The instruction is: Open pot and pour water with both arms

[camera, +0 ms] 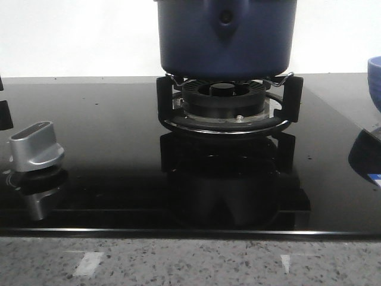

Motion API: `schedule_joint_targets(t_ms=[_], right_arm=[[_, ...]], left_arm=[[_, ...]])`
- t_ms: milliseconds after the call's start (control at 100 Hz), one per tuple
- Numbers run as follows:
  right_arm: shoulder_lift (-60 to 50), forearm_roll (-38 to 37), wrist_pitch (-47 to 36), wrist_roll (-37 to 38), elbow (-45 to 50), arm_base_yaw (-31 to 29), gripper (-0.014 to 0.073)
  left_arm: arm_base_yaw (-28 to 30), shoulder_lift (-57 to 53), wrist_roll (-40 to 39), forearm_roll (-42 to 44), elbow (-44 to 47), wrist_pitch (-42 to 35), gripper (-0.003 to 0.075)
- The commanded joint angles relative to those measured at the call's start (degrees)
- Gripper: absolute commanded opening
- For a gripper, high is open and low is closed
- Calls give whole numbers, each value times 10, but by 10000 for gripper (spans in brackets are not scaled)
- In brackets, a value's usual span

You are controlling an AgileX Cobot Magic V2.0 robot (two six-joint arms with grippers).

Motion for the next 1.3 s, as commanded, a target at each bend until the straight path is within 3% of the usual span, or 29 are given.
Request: schedule_joint_targets(t_ms=[0, 480, 1290], right_arm=[[11, -2, -35, -5, -20, -3, 311], [11, -2, -35, -5, -20, -3, 311], [11, -2, -35, -5, -20, -3, 311]], left_arm=[[-4, -4, -1, -57, -27, 15, 575], [-4, 53, -5, -57, -82, -13, 575], [-4, 120, -26, -57, -140, 4, 575]])
